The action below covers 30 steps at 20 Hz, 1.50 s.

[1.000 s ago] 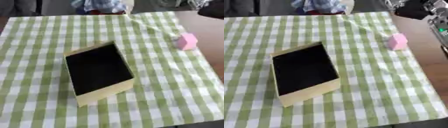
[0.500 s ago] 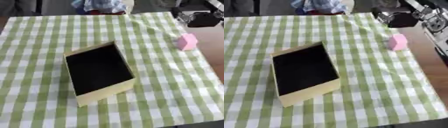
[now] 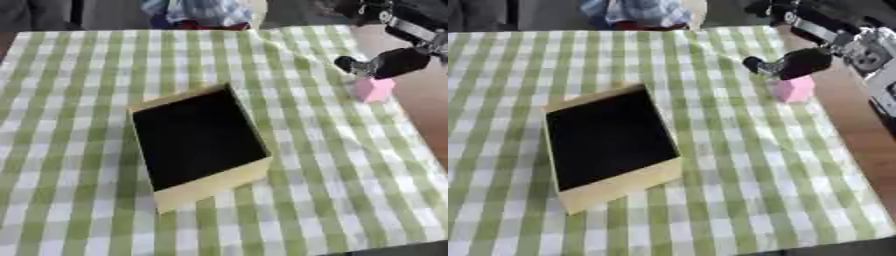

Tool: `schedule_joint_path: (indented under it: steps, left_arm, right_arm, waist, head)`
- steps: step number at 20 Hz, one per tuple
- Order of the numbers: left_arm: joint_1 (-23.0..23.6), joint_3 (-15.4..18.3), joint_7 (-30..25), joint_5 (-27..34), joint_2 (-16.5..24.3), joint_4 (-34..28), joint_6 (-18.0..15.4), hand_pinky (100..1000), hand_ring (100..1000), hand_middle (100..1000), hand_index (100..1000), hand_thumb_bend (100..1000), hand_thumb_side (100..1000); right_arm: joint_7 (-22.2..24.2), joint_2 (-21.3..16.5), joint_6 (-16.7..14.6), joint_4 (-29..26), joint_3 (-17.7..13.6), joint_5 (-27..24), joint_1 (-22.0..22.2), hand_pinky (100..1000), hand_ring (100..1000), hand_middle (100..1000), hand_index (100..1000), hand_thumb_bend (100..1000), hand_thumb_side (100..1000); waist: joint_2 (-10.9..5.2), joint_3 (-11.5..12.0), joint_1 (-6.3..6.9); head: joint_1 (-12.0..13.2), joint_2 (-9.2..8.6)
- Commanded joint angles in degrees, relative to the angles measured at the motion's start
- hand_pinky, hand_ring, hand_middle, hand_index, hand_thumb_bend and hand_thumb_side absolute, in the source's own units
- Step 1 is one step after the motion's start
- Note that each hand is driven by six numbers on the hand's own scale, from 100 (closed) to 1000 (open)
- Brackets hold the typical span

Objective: Pick up objects on the table and place them in the box.

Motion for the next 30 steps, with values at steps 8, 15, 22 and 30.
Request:
schedule_joint_path:
  steps: [8,15,22,30]
  left_arm:
    - [-0.04,0.18,-0.62,0.56,1.18,-0.79,0.43,851,785,818,861,386,780]
    - [0.09,0.26,-0.81,0.70,1.28,-0.79,0.59,852,784,818,861,385,781]
    - [0.18,0.32,-0.88,0.73,1.32,-0.79,0.83,852,783,818,861,385,781]
    - [0.24,0.33,-0.90,0.75,1.36,-0.79,0.94,853,782,818,861,383,782]
  right_arm:
    - [2.59,-2.98,-1.02,3.23,-0.57,4.41,-0.44,822,943,964,1000,413,558]
    - [3.42,-2.97,-1.17,6.70,-0.77,6.63,-0.16,824,947,968,1000,425,552]
    - [3.90,-2.96,-1.45,9.78,-0.81,8.66,0.42,825,946,968,1000,429,554]
    - [3.76,-2.81,-1.52,12.26,-1.10,9.51,0.57,824,943,964,1000,422,553]
  waist:
    - [-1.24,-0.23,-0.40]
    - [-1.41,-0.09,-0.58]
    - [-1.54,-0.13,-0.71]
    - [-1.66,-0.24,-0.58]
  head:
    - [-0.01,-0.35]
    - [0.00,-0.41]
    - [0.03,-0.46]
    - [-0.12,-0.54]
